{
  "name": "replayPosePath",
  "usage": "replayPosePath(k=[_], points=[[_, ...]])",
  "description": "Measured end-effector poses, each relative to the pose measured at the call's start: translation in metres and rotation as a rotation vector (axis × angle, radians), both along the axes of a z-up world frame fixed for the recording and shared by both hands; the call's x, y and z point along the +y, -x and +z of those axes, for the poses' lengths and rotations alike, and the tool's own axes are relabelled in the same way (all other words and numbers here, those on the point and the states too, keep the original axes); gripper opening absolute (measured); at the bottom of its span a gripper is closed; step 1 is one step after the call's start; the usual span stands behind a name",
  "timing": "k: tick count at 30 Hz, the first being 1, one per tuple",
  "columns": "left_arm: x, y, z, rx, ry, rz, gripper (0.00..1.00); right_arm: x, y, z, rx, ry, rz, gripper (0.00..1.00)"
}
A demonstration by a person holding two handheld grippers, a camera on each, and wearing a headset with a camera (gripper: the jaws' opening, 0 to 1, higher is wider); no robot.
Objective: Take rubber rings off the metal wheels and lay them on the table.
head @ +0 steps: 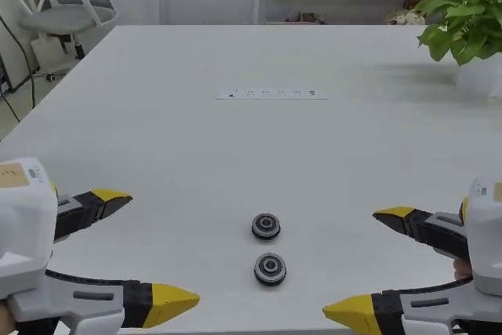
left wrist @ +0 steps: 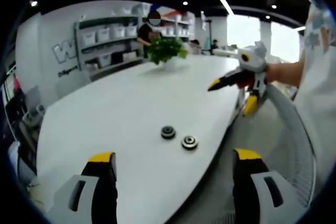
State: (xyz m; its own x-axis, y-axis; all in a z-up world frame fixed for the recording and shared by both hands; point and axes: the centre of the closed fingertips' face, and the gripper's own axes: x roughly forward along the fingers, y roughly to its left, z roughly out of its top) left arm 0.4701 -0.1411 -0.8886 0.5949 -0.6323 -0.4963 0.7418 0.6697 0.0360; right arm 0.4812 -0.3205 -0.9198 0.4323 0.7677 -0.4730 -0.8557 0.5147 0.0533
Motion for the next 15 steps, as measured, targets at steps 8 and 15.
replayPosePath(k=[8,15], points=[[-0.0012,0.0015,-0.0002,0.005,0.001,-0.01,0.87,-0.0003,-0.0015,0.0008,-0.002,-0.003,-0.002,0.92],[-0.0015,0.0025,-0.0009,0.018,0.006,-0.016,0.81,-0.0005,-0.0037,0.0016,-0.003,-0.007,-0.005,0.92]])
